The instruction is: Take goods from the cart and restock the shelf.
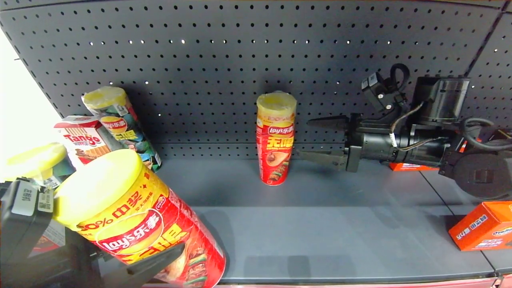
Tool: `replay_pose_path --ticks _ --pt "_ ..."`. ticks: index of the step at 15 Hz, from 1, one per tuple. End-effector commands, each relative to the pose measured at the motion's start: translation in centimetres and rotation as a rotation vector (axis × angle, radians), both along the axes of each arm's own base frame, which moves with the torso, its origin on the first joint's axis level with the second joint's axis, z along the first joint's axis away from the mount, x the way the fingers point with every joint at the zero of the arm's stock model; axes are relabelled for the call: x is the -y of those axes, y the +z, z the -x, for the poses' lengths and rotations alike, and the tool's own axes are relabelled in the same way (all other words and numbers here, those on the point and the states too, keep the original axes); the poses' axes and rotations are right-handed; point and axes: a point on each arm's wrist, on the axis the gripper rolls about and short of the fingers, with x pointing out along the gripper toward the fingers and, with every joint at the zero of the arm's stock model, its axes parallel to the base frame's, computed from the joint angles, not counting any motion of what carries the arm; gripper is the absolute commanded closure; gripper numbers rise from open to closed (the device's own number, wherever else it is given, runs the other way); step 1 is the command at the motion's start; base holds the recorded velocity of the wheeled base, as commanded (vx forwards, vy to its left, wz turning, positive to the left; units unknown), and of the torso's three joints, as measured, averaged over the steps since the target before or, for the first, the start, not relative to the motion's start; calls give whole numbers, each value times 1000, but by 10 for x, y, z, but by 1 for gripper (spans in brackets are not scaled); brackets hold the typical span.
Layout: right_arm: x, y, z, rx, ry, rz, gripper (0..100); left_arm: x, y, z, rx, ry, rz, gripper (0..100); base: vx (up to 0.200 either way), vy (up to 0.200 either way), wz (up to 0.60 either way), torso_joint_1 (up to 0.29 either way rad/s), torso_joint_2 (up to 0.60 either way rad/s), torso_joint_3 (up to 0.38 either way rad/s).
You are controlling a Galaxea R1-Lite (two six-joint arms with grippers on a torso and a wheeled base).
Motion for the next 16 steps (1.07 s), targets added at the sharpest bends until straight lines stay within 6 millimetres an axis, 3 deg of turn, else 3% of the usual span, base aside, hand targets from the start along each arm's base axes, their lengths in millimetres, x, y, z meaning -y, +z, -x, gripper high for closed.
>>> replay_pose_path --ticks 1,16 --pt "-7 -15 -13 -33 3 16 0 0 1 0 2 1 2 100 0 0 0 0 0 0" --pt "-21 -49 -60 -49 20 19 0 -5 -1 -3 -6 39 -1 100 0 0 0 0 0 0"
